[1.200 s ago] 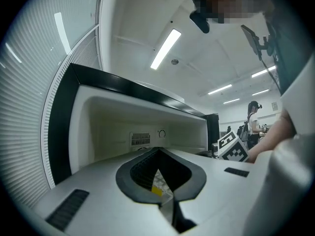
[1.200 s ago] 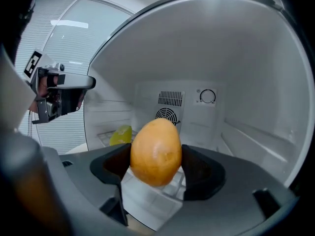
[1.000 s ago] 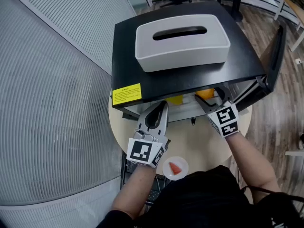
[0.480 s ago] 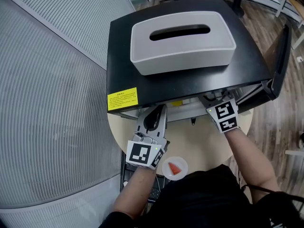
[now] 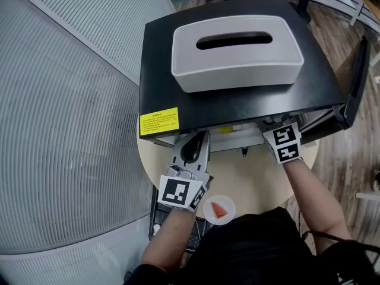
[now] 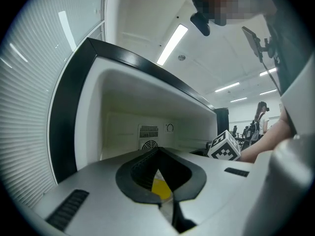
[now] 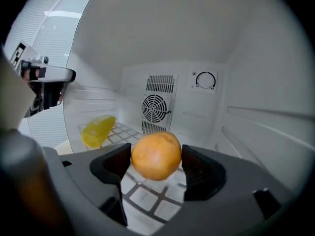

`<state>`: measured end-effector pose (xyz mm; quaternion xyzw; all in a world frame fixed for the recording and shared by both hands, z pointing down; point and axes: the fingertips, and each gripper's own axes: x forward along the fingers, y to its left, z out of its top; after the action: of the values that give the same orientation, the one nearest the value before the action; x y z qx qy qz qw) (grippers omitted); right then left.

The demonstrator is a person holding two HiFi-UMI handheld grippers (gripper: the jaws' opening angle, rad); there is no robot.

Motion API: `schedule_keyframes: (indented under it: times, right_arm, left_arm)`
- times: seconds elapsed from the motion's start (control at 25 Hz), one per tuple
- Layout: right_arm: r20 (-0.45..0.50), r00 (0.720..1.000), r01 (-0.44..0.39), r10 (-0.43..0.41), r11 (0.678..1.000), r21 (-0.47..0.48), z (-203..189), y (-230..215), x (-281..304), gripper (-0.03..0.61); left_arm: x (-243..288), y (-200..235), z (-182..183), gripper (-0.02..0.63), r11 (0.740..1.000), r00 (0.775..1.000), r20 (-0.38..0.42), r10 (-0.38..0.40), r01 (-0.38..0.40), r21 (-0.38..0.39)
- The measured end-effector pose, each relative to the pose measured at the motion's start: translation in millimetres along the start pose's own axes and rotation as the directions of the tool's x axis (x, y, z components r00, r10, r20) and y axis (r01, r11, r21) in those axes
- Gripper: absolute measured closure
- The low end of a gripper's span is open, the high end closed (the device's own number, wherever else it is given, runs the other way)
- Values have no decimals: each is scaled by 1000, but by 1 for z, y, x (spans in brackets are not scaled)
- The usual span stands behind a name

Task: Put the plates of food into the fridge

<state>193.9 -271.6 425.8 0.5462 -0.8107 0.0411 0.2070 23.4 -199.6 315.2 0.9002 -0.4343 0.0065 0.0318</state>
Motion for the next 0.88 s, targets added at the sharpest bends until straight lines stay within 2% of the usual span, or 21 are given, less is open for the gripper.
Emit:
schedule_keyframes:
  times: [0.52, 0.88]
  right_arm:
    - [56, 998, 27, -23, 997, -74, 17, 4, -20, 242]
    - [90, 995, 42, -34, 995, -88, 28, 22, -51, 242]
  left_arm:
    - [-26, -4, 15, 611, 999, 999, 26, 28, -28, 20]
    - [-62, -8, 23, 611, 999, 998, 48, 35, -36, 29]
